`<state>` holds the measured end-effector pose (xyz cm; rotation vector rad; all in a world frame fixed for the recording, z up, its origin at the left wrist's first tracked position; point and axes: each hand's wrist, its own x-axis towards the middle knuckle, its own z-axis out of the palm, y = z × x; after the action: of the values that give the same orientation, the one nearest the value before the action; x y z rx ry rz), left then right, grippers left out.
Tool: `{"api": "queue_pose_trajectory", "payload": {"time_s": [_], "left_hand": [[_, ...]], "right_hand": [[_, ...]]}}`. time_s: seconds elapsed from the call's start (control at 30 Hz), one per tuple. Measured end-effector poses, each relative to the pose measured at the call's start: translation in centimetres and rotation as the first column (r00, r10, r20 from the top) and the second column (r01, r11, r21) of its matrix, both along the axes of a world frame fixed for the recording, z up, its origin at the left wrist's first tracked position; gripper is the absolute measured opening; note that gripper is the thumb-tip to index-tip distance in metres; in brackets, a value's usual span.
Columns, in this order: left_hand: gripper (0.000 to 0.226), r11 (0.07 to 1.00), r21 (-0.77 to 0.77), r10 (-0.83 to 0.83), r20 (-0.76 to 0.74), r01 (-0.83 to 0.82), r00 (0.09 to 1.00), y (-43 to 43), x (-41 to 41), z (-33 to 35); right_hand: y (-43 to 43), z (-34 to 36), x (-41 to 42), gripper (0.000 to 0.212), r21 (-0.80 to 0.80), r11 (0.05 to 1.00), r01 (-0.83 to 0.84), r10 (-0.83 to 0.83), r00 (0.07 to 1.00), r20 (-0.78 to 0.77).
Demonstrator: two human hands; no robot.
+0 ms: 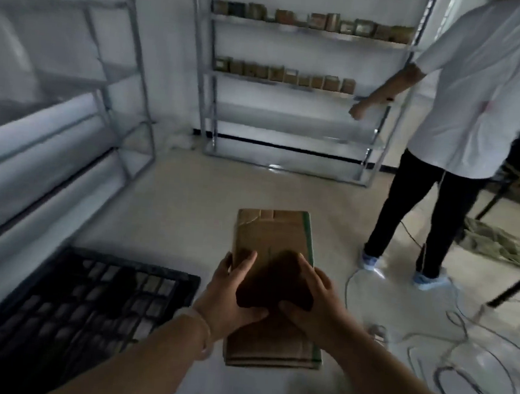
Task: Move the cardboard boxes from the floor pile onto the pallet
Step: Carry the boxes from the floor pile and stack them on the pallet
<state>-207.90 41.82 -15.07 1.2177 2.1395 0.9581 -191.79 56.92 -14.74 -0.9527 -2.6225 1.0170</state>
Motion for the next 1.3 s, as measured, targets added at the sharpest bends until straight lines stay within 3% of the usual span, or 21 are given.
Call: {"api": "queue_pose_trajectory", "payload": {"time_s": [0.2, 0.33, 0.53, 0.7, 0.93, 1.13, 1.3], "left_hand": [[0.105, 0.941, 0.01, 0.337, 0.059, -0.338, 0.94, -2.0, -4.4, -0.7], [0.106, 0.833, -0.091, 0.552, 0.104, -0.545, 0.827, -5.1, -5.2, -1.7], [0.105, 0.644, -0.186, 0.765, 0.175, -0.742, 0.62, -13.5, -6.9, -3.1], [0.102, 0.559, -0.198, 0.829, 0.175, -0.805, 0.532, -22.1, -9.3, -4.4], [0.104, 0.492, -0.221, 0.865, 0.235, -0.842, 0.444, -31.8, -13.0, -7.9], [0.104, 0.421, -0.284, 0.894, 0.288, -0.861, 0.343, -34.8, -14.0, -14.0], [0.103, 0.327, -0.37, 0.92, 0.336, -0.87, 0.203, -35.3, -14.4, -20.3]], "right_hand": [[3.0, -0.8, -10.8, 0.1, 0.007, 0.923, -0.386, 0.385, 0.922, 0.049], [1.7, -1.7, -16.5, 0.101, -0.111, 0.812, -0.573, 0.579, 0.814, 0.042], [-6.6, -3.0, -23.8, 0.099, -0.154, 0.617, -0.772, 0.785, 0.617, 0.053], [-15.3, -4.0, -28.9, 0.095, -0.188, 0.502, -0.844, 0.863, 0.504, 0.041], [-25.3, -6.4, -34.4, 0.096, -0.262, 0.457, -0.85, 0.889, 0.443, 0.114], [-29.6, -11.9, -37.5, 0.098, -0.306, 0.416, -0.856, 0.904, 0.354, 0.24], [-31.6, -18.6, -40.1, 0.098, -0.397, 0.379, -0.836, 0.91, 0.259, 0.324]]}}
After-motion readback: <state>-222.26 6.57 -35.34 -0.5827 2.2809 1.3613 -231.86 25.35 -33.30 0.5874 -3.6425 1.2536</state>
